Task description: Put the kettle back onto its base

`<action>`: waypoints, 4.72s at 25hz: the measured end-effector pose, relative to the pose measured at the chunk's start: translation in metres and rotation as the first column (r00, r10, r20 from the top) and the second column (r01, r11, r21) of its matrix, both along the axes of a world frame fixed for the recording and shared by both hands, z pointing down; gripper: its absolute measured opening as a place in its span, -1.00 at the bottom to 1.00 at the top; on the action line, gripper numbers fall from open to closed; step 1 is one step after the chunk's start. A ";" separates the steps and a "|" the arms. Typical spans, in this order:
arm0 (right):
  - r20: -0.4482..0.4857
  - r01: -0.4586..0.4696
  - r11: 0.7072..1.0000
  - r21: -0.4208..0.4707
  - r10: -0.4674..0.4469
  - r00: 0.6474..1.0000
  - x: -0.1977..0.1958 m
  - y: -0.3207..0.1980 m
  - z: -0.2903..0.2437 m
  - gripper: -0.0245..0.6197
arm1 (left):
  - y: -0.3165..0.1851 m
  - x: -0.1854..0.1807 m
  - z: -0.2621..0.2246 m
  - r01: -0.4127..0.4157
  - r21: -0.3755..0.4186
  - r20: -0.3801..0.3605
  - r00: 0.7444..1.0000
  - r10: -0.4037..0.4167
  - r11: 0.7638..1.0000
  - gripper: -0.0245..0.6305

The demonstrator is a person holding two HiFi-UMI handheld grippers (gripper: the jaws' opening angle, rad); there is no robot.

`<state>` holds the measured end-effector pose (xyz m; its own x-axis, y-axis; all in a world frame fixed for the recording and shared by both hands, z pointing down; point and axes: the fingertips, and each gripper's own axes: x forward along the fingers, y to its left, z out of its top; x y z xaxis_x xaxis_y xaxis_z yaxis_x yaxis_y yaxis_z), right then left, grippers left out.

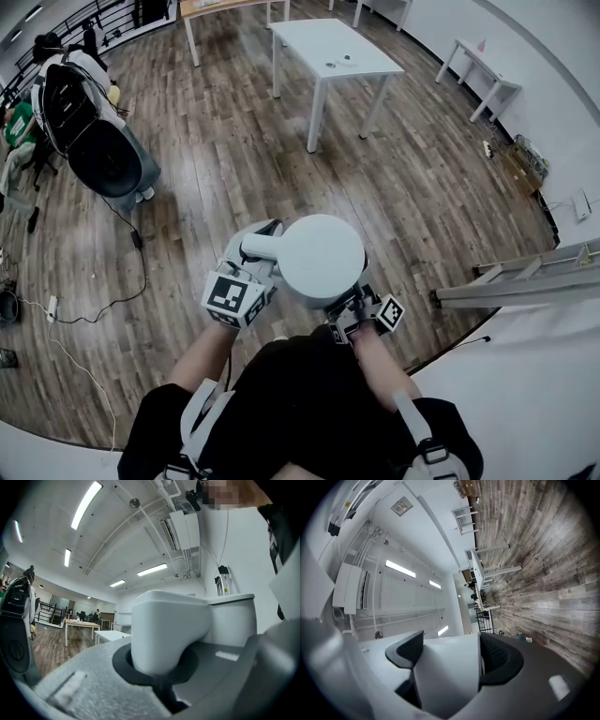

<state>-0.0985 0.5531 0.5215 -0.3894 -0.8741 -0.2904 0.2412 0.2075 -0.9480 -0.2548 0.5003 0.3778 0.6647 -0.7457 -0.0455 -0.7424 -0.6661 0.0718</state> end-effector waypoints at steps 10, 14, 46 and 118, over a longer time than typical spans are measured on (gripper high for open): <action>0.002 0.018 1.000 0.013 -0.018 1.000 0.024 -0.056 -0.006 0.25 | -0.051 0.024 -0.008 0.010 0.022 0.001 1.000 -0.010 1.000 -0.91; 0.006 0.019 1.000 0.024 -0.020 1.000 0.053 -0.085 -0.010 0.25 | -0.077 0.054 -0.016 0.006 0.045 -0.009 1.000 -0.006 0.999 -0.91; 0.048 -0.039 0.999 0.014 0.038 0.998 0.160 -0.231 0.007 0.24 | -0.232 0.169 -0.005 -0.058 0.039 0.027 0.998 0.057 0.998 -0.91; 0.091 0.033 0.999 -0.042 -0.029 0.995 0.254 -0.646 0.054 0.22 | -0.641 0.268 0.034 -0.046 -0.001 0.054 0.997 0.046 0.999 -0.92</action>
<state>0.1554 -0.0926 0.5751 -0.3904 -0.8747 -0.2873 0.3320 0.1573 -0.9301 0.0131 -0.1404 0.4114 0.6999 -0.7142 -0.0084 -0.7137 -0.6997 0.0320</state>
